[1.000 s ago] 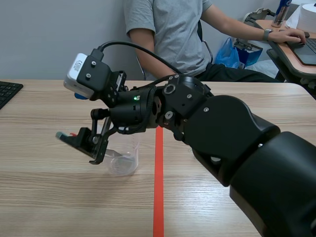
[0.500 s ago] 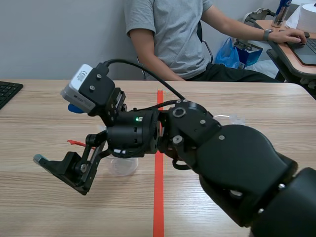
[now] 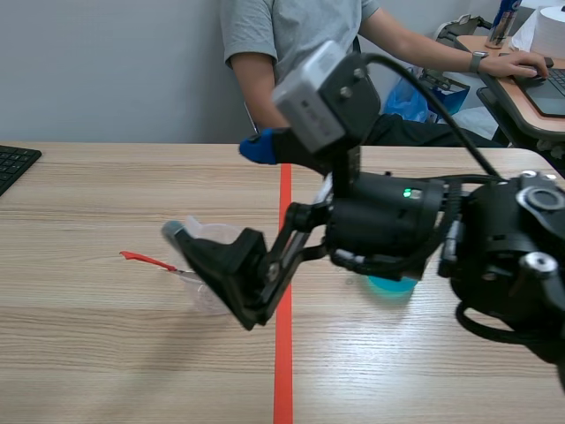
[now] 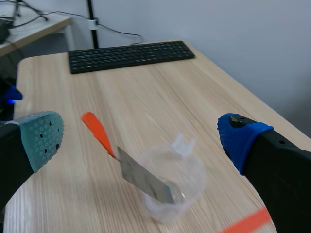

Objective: Do the redox reaction experiment.
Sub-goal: 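Return to the home posture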

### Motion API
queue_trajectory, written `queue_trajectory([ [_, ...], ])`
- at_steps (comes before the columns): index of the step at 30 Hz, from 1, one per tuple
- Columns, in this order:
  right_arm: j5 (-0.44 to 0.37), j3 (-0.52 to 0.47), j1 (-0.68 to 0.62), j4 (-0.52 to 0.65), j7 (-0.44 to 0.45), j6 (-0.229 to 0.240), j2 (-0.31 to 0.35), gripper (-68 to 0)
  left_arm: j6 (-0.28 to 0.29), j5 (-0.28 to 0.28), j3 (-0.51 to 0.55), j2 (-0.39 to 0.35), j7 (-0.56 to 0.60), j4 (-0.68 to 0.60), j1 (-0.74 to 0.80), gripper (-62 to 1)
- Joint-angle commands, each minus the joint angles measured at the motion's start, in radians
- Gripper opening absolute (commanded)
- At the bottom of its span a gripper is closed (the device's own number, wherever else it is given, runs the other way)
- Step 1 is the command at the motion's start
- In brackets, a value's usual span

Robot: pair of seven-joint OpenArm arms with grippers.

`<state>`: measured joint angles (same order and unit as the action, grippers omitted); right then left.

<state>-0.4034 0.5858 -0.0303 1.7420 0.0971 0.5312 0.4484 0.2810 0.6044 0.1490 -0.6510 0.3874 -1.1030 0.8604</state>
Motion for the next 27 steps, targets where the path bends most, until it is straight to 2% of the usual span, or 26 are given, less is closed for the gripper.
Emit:
queue_trajectory([
  [1,-0.032,-0.037,-0.023,0.040,0.002,-0.025,0.030,0.4,0.001,0.005,0.003,0.002,0.017,-0.028,0.023,1.4],
  [6,-0.080,-0.179,-0.152,0.169,-0.014,-0.082,0.123,0.4,-0.002,0.004,0.004,0.002,0.040,-0.064,0.090,1.4],
  [12,-0.084,-0.343,-0.330,0.274,-0.029,-0.150,0.170,0.4,0.000,0.005,0.064,0.006,0.083,-0.139,0.192,1.4],
  [16,-0.093,-0.444,-0.462,0.336,-0.028,-0.158,0.174,0.4,0.001,0.005,0.179,0.024,0.088,-0.285,0.283,1.4],
  [19,-0.097,-0.507,-0.550,0.381,-0.028,-0.158,0.175,0.4,-0.001,0.005,0.227,0.021,0.076,-0.411,0.340,1.4],
  [25,-0.129,-0.649,-0.702,0.435,-0.026,-0.166,0.174,0.4,-0.089,0.004,0.239,0.019,-0.076,-0.616,0.338,1.4],
  [27,-0.129,-0.689,-0.736,0.444,-0.023,-0.166,0.174,0.4,-0.089,0.004,0.240,0.016,-0.125,-0.665,0.325,1.4],
])
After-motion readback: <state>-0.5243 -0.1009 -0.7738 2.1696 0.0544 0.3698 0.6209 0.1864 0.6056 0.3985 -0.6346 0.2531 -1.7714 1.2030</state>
